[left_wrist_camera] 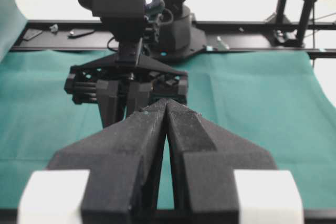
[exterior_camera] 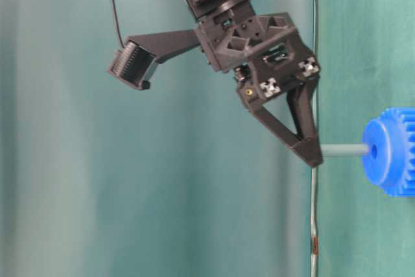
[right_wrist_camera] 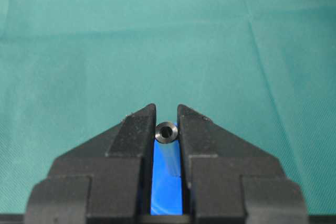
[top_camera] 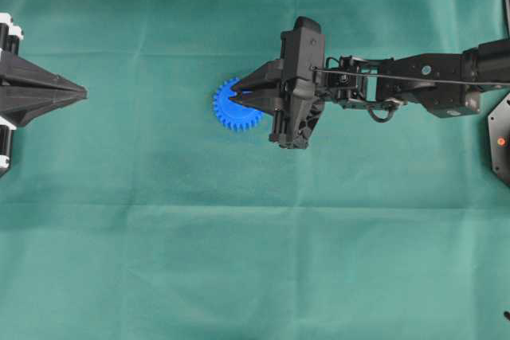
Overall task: Insert the shaft placed at a random location into the center hole of the medium gear at another random location.
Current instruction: 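Align the held shaft above the gear's center hole and lower it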
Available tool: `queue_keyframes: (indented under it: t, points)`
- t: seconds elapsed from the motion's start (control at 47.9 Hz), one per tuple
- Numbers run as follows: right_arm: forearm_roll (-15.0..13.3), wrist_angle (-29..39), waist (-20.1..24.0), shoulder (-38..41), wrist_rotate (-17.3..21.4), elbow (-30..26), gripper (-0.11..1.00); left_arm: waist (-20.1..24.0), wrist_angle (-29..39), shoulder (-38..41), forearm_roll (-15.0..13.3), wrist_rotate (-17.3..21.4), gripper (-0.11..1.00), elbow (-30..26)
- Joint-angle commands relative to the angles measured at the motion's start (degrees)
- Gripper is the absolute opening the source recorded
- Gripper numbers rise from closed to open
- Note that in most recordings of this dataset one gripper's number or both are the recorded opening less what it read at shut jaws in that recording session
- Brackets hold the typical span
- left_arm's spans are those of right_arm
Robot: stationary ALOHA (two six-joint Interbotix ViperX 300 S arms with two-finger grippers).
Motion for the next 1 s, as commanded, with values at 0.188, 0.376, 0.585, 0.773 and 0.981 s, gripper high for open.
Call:
queue_keyframes:
  t: [0.188, 0.376, 0.585, 0.773, 0.981]
  points:
    - [0.09, -1.14, -0.09, 0.53, 0.88, -1.32, 0.13, -0.09, -0.26, 0.35, 0.18, -0.09, 0.0, -1.14]
    - [0.18, -1.32, -0.09, 0.7, 0.88, -1.32, 0.13, -0.09, -0.26, 0.35, 0.18, -0.09, 0.0, -1.14]
    - [0.18, -1.49, -0.44, -0.53, 0.88, -1.32, 0.13, -0.09, -0.26, 0.35, 0.18, -0.09, 0.0, -1.14]
    - [0.0, -1.23, -0.44, -3.43, 0.44, -1.14, 0.13, -0.09, -0.26, 0.35, 0.18, -0.09, 0.0, -1.14]
    - [0.0, -1.23, -0.53, -3.43, 0.35, -1.32, 0.13, -0.09, -0.26, 0.35, 0.18, -0.09, 0.0, -1.14]
